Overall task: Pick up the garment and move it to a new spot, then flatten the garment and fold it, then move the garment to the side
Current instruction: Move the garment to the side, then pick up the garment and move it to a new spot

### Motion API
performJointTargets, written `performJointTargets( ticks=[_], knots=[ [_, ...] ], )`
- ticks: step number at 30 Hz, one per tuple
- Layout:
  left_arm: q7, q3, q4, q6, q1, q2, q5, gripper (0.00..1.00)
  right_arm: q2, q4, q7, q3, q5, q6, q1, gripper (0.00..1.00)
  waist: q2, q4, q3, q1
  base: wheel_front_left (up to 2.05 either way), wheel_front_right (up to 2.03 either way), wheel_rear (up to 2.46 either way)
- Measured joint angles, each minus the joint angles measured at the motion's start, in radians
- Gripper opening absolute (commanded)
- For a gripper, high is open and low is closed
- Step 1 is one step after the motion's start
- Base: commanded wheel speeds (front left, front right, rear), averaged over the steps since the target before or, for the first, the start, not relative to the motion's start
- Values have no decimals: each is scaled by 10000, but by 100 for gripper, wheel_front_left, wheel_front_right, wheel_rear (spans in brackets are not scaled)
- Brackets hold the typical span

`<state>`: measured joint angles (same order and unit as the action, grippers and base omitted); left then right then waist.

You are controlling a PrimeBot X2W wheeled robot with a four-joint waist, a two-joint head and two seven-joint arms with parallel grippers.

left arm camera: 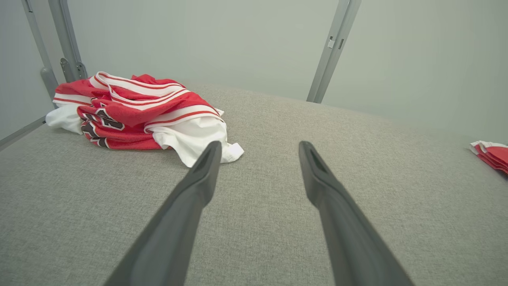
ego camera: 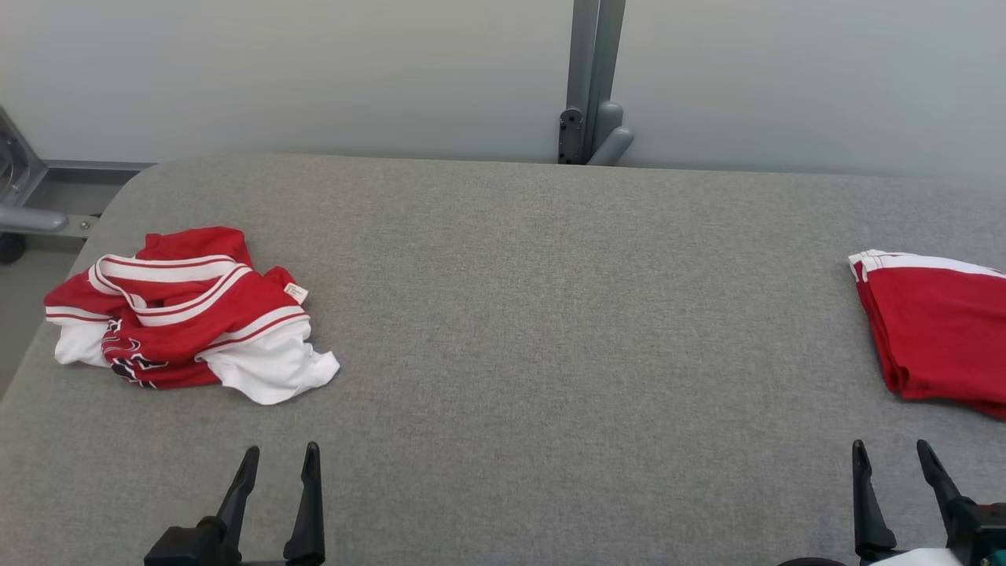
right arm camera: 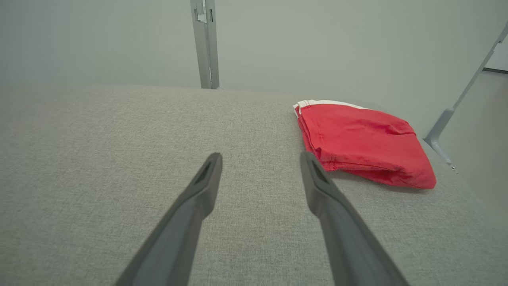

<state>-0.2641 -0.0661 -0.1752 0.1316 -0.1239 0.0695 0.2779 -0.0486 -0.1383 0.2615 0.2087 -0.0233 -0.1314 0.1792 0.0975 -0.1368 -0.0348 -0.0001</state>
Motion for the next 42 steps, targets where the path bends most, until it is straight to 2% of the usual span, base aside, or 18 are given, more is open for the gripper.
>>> performJointTargets(
  ticks=[9, 15, 20, 25, 32, 37, 42],
  knots=[
    [0, -31, -42, 0, 128, 0, 2, 100, 10, -61, 0, -303, -29, 0, -2, 100, 0, 89, -42, 0, 0, 0, 0],
    [0, -21, -38, 0, 151, 0, 19, 100, 10, 113, 0, -410, -6, 0, 2, 100, 0, -199, -65, 0, 0, 0, 0],
    [0, 4, -42, 0, 128, -21, 12, 100, 10, 151, 0, -642, -173, 0, 53, 100, 0, -808, -29, 0, 0, 0, 0],
    [0, 29, -138, 2, -7, 157, -65, 100, 12, 165, 0, -1060, -395, 0, 38, 100, -1, -1715, 57, 0, 0, 0, 0],
    [0, 1009, 378, 0, -241, 157, -65, 100, 17, -81, 0, -2002, -265, 0, -1005, 100, -2, -2923, 75, 0, 0, 0, 0],
    [0, 1137, 491, 0, -294, 61, -75, 100, 15, -276, 0, -2284, -270, 0, -1298, 100, -3, -3358, -29, 0, 0, 0, 0],
    [-2, 800, 276, 0, -6, 23, 67, 100, 15, -188, 0, -2142, -247, 0, -1171, 100, -2, -3436, -142, 0, 0, 0, 0]
  ],
)
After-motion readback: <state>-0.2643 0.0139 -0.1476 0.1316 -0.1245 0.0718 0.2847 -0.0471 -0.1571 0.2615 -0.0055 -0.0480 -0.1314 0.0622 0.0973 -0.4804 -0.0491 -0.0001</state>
